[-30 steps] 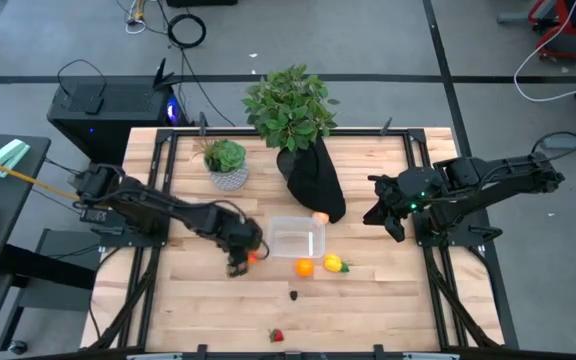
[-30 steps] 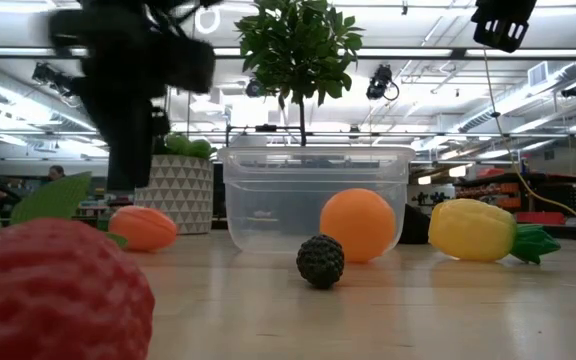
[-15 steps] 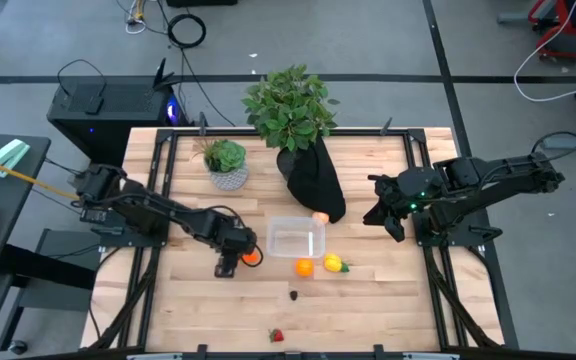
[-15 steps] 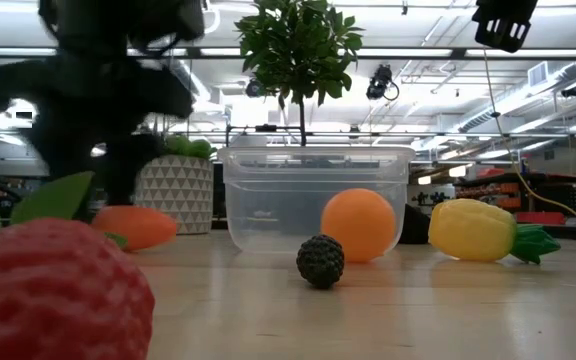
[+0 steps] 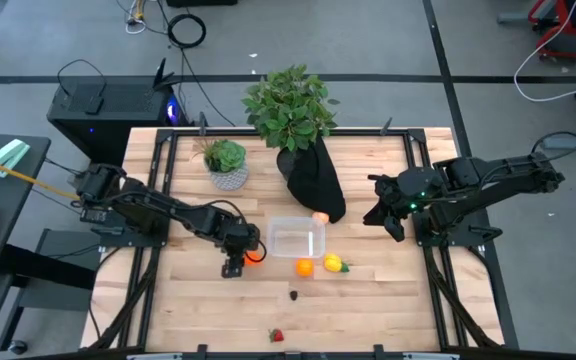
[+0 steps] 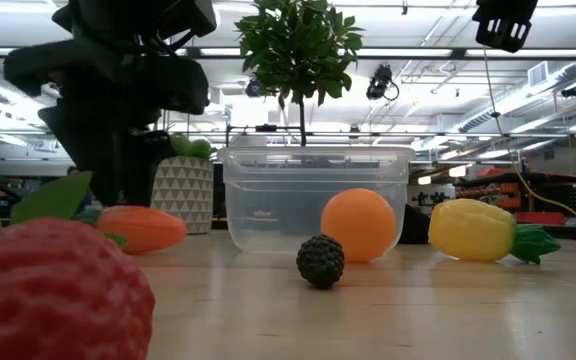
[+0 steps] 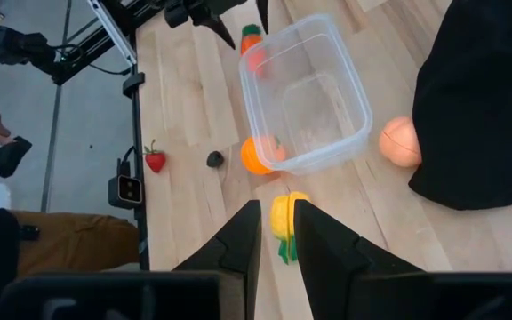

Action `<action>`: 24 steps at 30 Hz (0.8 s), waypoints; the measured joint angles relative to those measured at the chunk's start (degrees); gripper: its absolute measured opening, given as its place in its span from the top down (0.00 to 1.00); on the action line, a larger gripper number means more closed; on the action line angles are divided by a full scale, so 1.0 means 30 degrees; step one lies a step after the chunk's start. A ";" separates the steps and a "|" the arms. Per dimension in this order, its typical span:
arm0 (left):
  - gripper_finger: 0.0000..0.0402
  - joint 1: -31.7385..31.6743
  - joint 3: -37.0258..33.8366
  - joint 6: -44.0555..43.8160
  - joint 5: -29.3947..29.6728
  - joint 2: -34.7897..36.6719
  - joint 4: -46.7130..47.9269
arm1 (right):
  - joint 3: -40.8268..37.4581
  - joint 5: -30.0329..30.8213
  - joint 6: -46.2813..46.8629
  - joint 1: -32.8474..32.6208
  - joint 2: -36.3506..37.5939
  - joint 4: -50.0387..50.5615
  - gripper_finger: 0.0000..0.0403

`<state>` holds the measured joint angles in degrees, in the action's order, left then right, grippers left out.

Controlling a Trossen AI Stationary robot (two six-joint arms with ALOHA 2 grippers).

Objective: Pick and placing Produce into tupperware
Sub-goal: Put the orange carrot into the transparent bin

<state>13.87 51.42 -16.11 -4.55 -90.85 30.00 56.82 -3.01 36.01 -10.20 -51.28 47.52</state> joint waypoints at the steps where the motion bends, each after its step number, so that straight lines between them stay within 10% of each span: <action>1: 0.35 0.0000 0.0000 -0.0031 -0.0189 0.0000 -0.0153 | 0.0004 0.0000 0.0003 0.0001 0.0006 -0.0006 0.81; 24: 0.42 0.0474 0.0058 0.1151 -0.1517 -0.2470 -0.1016 | 0.0007 0.0211 0.0007 0.0001 0.0001 0.0001 0.81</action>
<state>15.29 51.59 -12.66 -9.10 -98.26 26.95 56.84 -2.37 36.03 -10.20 -51.28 47.53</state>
